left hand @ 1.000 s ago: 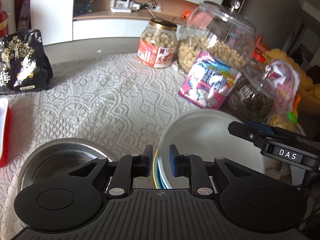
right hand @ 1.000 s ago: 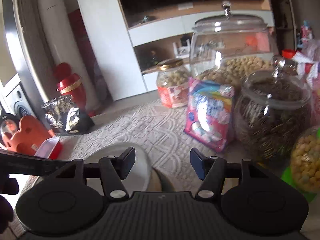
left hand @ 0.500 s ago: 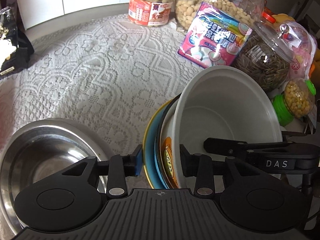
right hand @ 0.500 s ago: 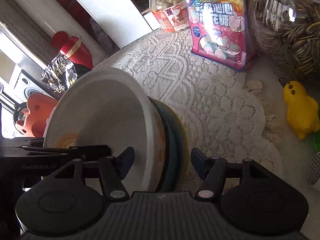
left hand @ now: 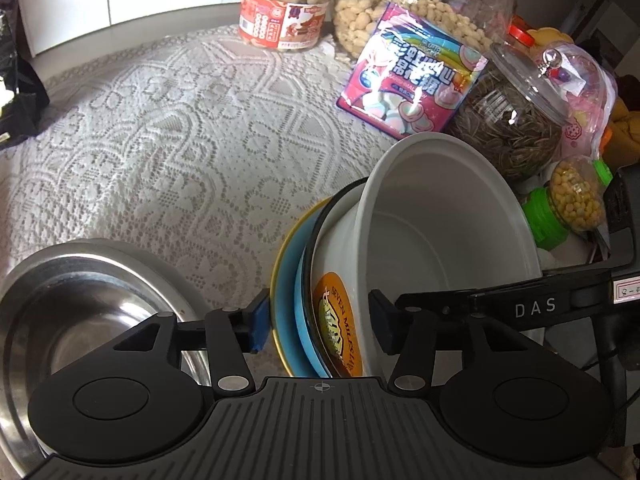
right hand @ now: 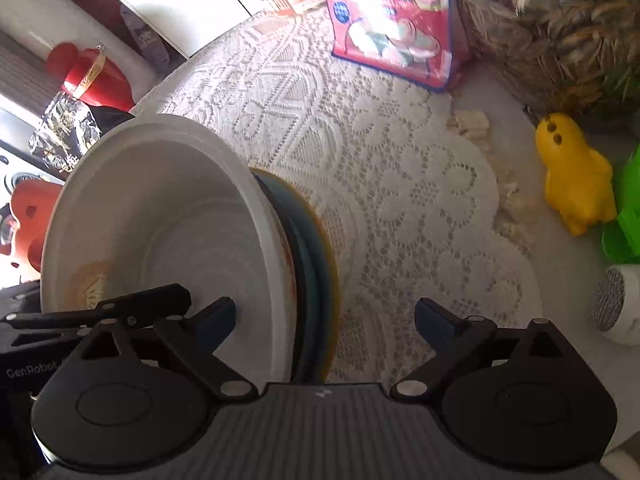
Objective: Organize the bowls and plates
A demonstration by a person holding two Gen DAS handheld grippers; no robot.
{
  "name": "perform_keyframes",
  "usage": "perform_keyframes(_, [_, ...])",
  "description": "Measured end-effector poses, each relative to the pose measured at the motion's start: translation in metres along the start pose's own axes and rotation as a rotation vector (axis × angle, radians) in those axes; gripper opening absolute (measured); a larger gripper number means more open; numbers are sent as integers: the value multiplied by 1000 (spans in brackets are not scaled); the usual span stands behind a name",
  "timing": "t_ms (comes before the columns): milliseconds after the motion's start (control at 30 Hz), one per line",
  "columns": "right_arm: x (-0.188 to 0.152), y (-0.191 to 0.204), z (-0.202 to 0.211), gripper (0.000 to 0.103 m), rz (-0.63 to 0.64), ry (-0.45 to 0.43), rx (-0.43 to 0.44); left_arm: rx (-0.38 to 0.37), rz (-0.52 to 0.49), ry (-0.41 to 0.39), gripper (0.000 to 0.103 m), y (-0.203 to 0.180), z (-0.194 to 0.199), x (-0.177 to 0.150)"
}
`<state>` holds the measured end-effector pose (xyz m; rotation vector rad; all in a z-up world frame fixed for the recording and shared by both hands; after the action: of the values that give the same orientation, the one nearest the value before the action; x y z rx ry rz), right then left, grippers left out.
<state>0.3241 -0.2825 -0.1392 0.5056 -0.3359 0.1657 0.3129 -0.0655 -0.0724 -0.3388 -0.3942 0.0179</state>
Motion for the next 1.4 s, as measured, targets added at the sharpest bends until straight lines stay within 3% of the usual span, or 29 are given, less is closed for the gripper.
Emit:
perform_keyframes(333, [-8,-2,4,103,-102,-79,27,-59,61,18,57,6,2,5])
perform_keyframes(433, [-7,0,0,103,-54,-66,148,-82,87,37,57,9,2,8])
perform_keyframes(500, [-7,1,0,103,-27,-79,160,-93,95,50,57,10,2,9])
perform_keyframes(600, [-6,2,7,93,-11,-150,54,-72,81,59,59,6,1,10])
perform_keyframes(700, [-3,7,12,91,52,-212,-47,-53,58,69,66,0,-1,11])
perform_keyframes(867, [-4,-1,7,76,6,-183,78,12,2,85,68,-11,-10,13])
perform_keyframes(933, [-6,-3,7,64,-1,-188,108,39,-22,108,68,-15,-16,15])
perform_keyframes(1000, [-9,-4,6,61,-10,-207,152,38,-5,130,68,-14,-19,18])
perform_keyframes(1100, [-12,-2,6,61,4,-219,188,17,34,161,68,-9,-20,22])
perform_keyframes(1200, [-12,2,7,61,45,-218,169,27,1,161,67,-13,-18,18])
perform_keyframes(1400, [-13,-5,8,61,12,-168,228,32,-60,118,68,-27,-9,11])
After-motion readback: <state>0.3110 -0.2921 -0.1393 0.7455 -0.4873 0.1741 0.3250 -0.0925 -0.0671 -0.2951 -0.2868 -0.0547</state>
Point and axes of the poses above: each gripper's, at about its wrist camera, not at the fingertips, and z roughly against the way its jaws point, y to its left, x to its top, the point moved 4 cm from there along -z, roughly the way its jaws point, and after that the axes turned 12 degrees about z, right-handed, at the moved point
